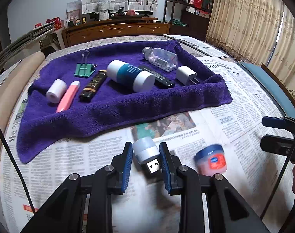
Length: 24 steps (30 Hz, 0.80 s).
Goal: Organize rigid objects
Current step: 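Grasp the white USB light with the left tool, then grasp the pink Vaseline jar with the right tool while the left tool holds the USB light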
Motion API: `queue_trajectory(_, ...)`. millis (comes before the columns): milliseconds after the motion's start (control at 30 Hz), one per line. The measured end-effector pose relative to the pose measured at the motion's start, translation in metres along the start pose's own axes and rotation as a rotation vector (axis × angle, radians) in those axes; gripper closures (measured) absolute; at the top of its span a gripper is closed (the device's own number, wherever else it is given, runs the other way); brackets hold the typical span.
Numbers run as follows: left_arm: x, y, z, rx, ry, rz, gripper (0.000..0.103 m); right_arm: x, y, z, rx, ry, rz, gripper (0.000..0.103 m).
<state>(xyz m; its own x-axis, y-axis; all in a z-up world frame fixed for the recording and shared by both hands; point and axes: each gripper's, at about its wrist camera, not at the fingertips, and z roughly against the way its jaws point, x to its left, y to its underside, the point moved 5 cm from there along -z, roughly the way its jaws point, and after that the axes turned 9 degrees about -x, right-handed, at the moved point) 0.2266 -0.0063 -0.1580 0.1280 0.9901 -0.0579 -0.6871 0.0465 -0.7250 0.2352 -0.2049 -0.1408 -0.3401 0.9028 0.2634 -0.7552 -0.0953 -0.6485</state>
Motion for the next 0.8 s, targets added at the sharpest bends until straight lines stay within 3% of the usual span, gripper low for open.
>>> queue_trajectory(200, 0.017, 0.006, 0.013, 0.002, -0.008, -0.004, 0.076, 0.032, 0.007, -0.014, 0.010, -0.063, 0.029, 0.000)
queue_trajectory(367, 0.031, 0.010, 0.020, 0.001, -0.008, -0.002, 0.076, 0.062, 0.011, -0.030, 0.006, -0.045, 0.097, 0.000)
queue_trajectory(533, 0.038, 0.012, 0.022, -0.007, -0.001, 0.017, 0.076, 0.083, 0.015, -0.050, -0.003, 0.021, 0.103, 0.003)
queue_trajectory(600, 0.040, 0.013, 0.023, -0.008, 0.007, 0.021, 0.076, 0.088, 0.017, -0.057, -0.005, 0.088, 0.136, 0.005)
queue_trajectory(700, 0.043, 0.014, 0.025, -0.011, 0.011, 0.033, 0.076, 0.080, 0.021, -0.055, -0.021, 0.183, 0.164, 0.006)
queue_trajectory(800, 0.044, 0.014, 0.024, -0.008, 0.013, 0.037, 0.076, 0.065, 0.021, -0.050, -0.030, 0.205, 0.149, 0.006)
